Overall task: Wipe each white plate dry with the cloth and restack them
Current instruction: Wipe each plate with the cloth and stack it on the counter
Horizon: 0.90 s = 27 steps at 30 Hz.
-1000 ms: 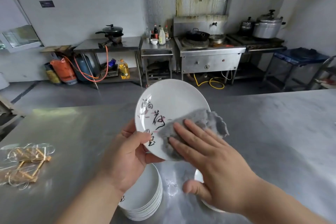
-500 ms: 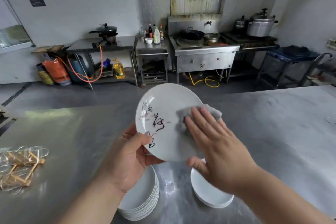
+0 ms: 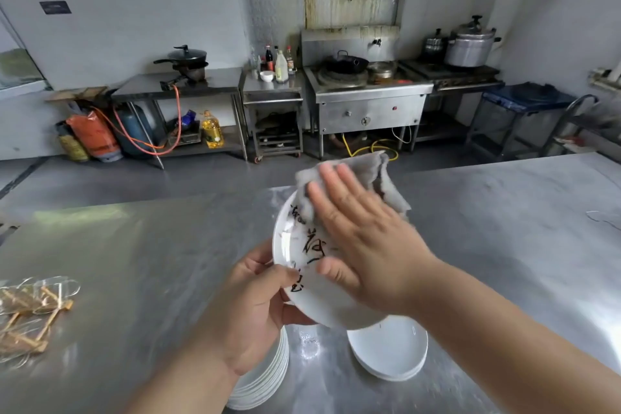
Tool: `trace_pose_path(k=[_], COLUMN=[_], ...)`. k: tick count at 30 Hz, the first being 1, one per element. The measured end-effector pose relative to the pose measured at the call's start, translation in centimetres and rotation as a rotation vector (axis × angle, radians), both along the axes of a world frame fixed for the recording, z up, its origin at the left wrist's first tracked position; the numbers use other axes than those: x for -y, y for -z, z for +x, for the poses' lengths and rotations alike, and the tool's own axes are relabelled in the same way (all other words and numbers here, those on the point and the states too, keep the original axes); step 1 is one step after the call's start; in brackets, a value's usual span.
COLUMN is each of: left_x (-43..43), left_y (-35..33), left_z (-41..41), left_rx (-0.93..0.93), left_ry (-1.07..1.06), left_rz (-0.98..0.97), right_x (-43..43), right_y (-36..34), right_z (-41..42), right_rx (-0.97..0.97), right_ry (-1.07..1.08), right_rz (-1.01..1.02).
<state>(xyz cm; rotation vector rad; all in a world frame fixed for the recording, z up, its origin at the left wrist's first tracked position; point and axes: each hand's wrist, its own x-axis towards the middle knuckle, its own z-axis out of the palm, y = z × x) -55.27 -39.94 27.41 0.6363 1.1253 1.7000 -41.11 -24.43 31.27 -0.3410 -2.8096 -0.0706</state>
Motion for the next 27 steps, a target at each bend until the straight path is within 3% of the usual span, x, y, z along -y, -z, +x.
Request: trace_pose_path(k=[2,4,8,10,15,17,22,24,27], left_x=[0.0,-0.1,-0.4,0.0,-0.1,-0.6,-0.3,-0.3,-0.6], left_y=[-0.3,-0.2,0.5,0.9,0.9,0.6,0.5,0.9,1.8], left_z=[-0.3,-0.4,-0.1,-0.2,0.1,0.2,-0.9,-0.9,-0.2], left_rx=[-0.008,-0.026,-0.044,-0.018,-0.015,-0.018,0.184,0.294,0.296], left_ry=[0.007,0.022,-0.023,-0.029,0.036,0.022,-0.028,-0.015,-0.1], left_rz=[0.015,0.009,-0.015,-0.017,-0.015,0.009,0.103,0.095,0.02], right_x=[-0.6,0.3,3.7,3.9,1.5,2.1,4.3,4.5,4.7], right_y=[-0.1,0.5,2.5,2.8,1.0,0.9,3.1,3.8,4.3], right_z=[0.2,0.0,-0.1,0.5,0.6,0.2,1.5,2.6,3.7], right_rx=[0.026,0.035,-0.013,0.016,0.05,0.02,0.024,0.07,0.135], right_ry=[0.151,0.157,-0.177,-0.234,0.046,0.026,-0.224,-0.237,-0.196], right_rz=[-0.03,-0.072,-0.21,-0.238,-0.138,-0.205,-0.364,-0.333,-0.218])
